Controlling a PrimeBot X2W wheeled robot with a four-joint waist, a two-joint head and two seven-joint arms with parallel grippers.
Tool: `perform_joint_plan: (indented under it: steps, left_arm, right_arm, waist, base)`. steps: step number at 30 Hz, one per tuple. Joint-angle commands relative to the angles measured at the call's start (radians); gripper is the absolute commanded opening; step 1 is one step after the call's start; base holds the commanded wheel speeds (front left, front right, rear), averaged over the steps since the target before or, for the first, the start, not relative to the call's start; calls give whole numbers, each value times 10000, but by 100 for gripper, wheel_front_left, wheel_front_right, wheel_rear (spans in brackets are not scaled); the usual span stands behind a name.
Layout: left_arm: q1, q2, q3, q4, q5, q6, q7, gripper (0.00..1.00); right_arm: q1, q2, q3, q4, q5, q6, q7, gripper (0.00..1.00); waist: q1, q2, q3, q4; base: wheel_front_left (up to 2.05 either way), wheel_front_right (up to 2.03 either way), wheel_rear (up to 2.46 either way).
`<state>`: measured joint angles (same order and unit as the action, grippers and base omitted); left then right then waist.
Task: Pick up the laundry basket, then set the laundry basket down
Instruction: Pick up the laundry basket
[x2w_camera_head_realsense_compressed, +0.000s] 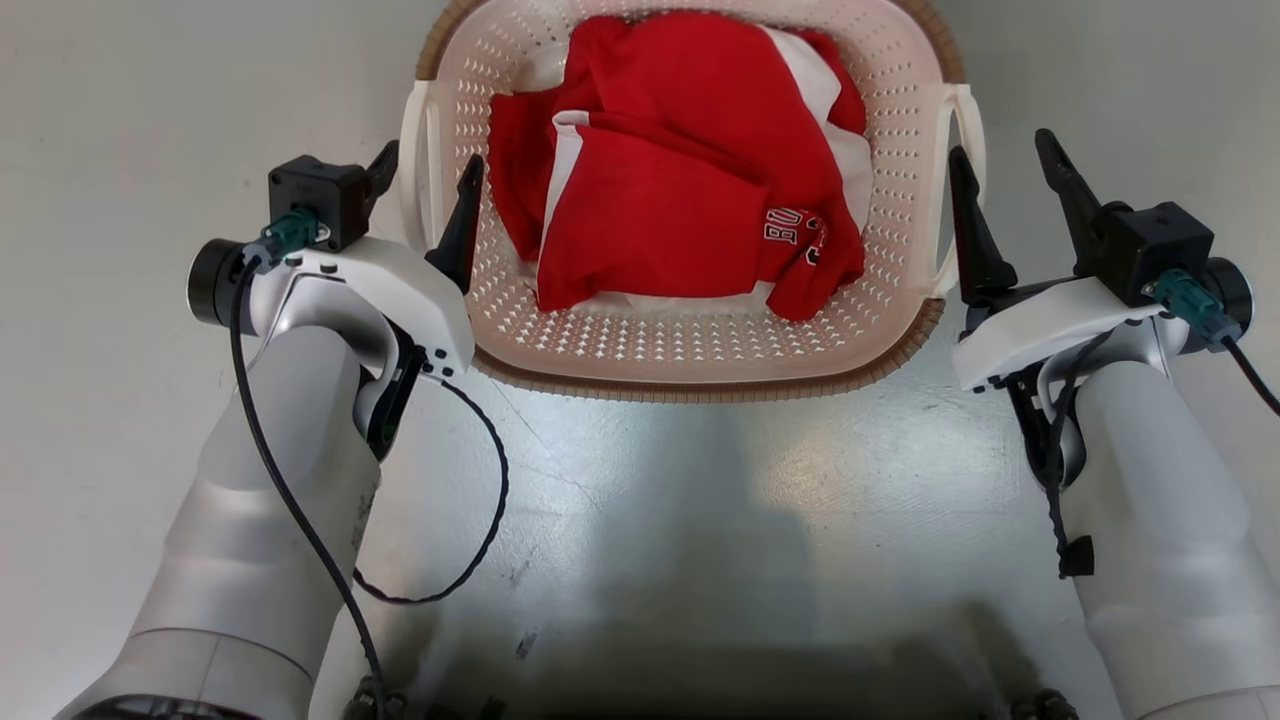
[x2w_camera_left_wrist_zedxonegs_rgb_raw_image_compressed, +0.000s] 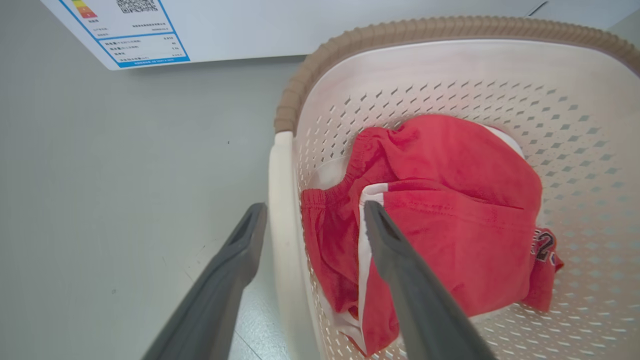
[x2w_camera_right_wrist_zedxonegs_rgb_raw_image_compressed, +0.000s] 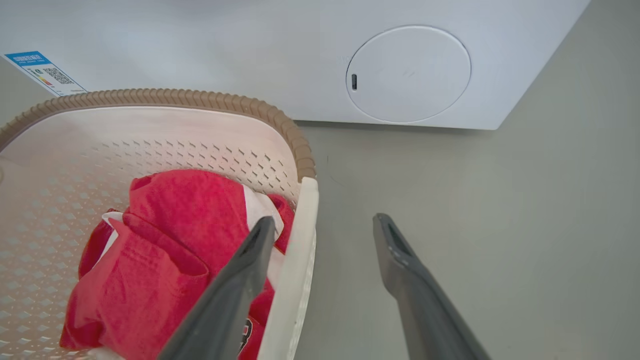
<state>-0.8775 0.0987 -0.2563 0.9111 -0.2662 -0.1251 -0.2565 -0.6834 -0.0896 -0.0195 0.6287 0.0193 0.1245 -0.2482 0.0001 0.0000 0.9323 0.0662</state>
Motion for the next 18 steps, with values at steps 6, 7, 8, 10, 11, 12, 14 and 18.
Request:
perform_joint_plan:
  steps: [6,7,8,10,11,12,14,18]
  left_arm:
    - [-238,329,87,183,-128,-56,-53,100]
    - [-280,330,71,238,-134,-56,-53,100]
    - [-320,335,53,302,-141,-56,-53,100]
    - [-404,339,-2,449,-150,-56,-53,100]
    - [-448,340,-26,522,-158,-56,-53,100]
    - [-488,345,-56,609,-163,-56,-53,100]
    - [-562,344,-121,797,-189,-56,-53,100]
    - [-716,376,-281,1108,-260,-56,-53,100]
  right_arm:
    - [-41,200,374,226,-6,62,-136,100]
    - [-86,211,401,295,3,62,-136,100]
    - [-128,222,439,375,10,62,-136,100]
    - [-228,245,504,560,43,62,-136,100]
    - [-287,256,517,638,70,62,-136,100]
    - [-340,266,528,715,94,62,-136,100]
    - [-431,285,557,892,140,62,-136,100]
    - [-595,316,639,1315,211,62,-136,100]
  waist:
    - [0,0,289,59]
    - [0,0,311,61]
    - [0,0,333,58]
    - [0,0,371,51]
    - [0,0,387,48]
    - [0,0,396,41]
    - [0,0,396,26]
    - [0,0,365,-12]
  base:
    - [0,0,0]
    - [0,0,0]
    - [0,0,0]
    - [0,0,0]
    - [0,0,0]
    - [0,0,0]
    - [0,0,0]
    - [0,0,0]
